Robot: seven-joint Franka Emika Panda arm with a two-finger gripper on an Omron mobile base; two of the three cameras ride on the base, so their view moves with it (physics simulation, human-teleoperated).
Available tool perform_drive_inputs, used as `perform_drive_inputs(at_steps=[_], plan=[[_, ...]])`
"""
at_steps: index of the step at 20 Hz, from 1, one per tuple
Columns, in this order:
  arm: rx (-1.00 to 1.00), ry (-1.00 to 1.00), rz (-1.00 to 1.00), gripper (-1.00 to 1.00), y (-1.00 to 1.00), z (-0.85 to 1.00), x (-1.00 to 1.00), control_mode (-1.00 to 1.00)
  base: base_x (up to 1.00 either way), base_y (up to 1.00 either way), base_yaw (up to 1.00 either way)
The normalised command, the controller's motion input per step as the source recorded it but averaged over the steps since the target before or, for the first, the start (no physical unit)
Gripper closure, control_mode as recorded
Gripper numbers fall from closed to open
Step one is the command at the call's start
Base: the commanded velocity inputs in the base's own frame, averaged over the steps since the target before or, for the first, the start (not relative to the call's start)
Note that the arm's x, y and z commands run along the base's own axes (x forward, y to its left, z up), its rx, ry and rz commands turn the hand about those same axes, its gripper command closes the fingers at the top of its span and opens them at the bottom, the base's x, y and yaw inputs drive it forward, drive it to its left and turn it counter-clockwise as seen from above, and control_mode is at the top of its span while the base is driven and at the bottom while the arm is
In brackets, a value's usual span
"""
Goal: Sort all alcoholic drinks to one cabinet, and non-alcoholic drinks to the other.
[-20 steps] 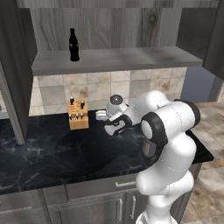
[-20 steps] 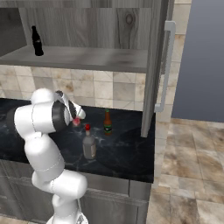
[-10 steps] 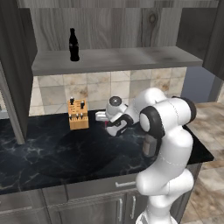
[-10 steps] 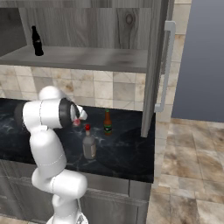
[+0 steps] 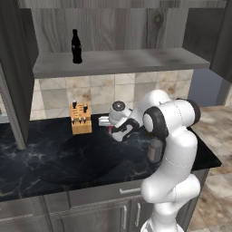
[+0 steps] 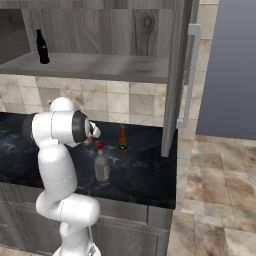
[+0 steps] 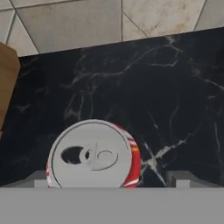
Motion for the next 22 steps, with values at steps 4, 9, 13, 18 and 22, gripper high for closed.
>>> perform_drive_inputs(at_steps=[4,9,13,18,22], plan=[[0.00,0.00,0.00,1.00,0.07,0.00,0.10,-1.00,0.00,0.00,0.00],[0.00,0.00,0.00,1.00,0.00,0.00,0.05,-1.00,0.00,0.00,0.00],[0.00,-0.08,0.00,1.00,0.00,0.17,-0.25,-1.00,0.00,0.00,0.00],[0.00,-0.19,0.00,1.00,-0.05,0.50,-0.72,-1.00,0.00,0.00,0.00],[0.00,-0.14,0.00,1.00,-0.18,0.74,-0.83,-1.00,0.00,0.00,0.00]])
